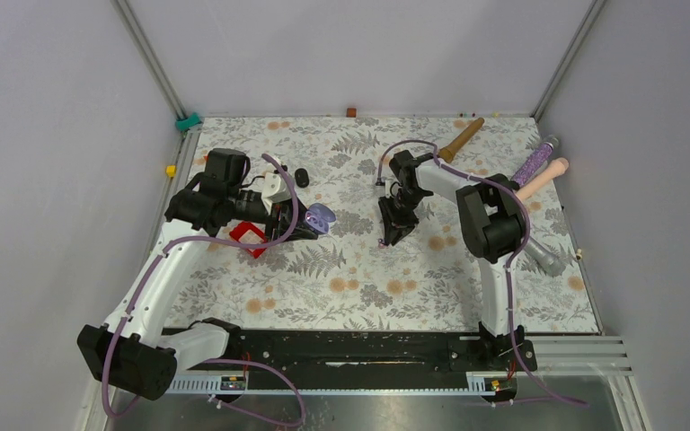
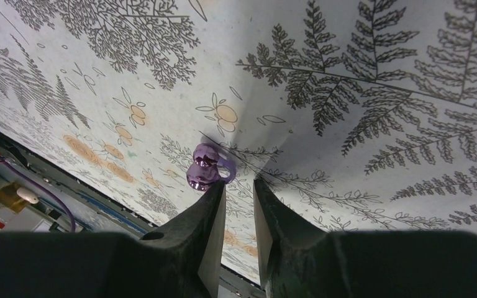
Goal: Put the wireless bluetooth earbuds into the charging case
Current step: Move the earbud to the center of the board.
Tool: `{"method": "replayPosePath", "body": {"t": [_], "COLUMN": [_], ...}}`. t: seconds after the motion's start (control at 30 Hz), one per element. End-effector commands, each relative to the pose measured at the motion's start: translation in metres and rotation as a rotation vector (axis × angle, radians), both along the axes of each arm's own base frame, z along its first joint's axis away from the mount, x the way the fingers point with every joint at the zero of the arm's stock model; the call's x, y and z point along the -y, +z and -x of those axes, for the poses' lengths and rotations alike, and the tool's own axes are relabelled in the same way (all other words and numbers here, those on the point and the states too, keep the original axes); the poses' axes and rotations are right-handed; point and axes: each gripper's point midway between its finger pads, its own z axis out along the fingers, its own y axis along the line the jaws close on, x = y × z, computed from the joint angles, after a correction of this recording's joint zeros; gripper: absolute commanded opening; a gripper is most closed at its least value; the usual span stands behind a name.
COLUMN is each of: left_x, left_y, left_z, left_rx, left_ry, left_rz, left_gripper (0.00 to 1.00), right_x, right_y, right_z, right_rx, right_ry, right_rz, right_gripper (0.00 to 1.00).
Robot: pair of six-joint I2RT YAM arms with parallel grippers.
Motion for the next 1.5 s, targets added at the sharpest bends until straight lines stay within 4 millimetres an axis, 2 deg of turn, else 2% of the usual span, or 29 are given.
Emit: {"method": "replayPosePath", "body": {"t": [0.0,0.57,0.93,1.07,1.2,1.3,1.47], "left_x": [0.001,0.001,0.001,0.000,0.000,0.000,0.000], "left_y": [0.012,0.011,0.012,0.012,0.013,0.014,0.014], "left_z": [0.004,0.003,0.003,0.004,0.004,0.004,0.004], "left_rx": [0.068,0.069,0.070,0.073,0.081,0.083,0.083], "left_ry": [-0.020,-0.019,-0.018,-0.015,-0.014,-0.014,-0.014], "left_rz": [0.027,0.025,0.025,0.023,0.024,0.025,0.025], "left_gripper": [0.00,0.00,0.00,0.00,0.00,0.00,0.00], "right_x": [-0.008,-0.026,-0.044,-0.036,-0.018,-0.011,-0.010], "right_y": [0.000,0.004,0.006,0.007,0.031,0.037,0.020], "right_z": [-0.005,-0.003,-0.006,-0.012,-0.019,-0.007,0.023], "right_rx": [-0.018,-0.072,-0.131,-0.080,0.058,0.075,-0.004], "right_ry": [-0.024,-0.061,-0.133,-0.128,-0.107,-0.093,-0.074], "right_rz": [-0.028,-0.130,-0.232,-0.195,-0.166,-0.172,-0.183], "right_gripper": [0.31,0.37,0.34,0.34,0.34,0.33,0.29]}}
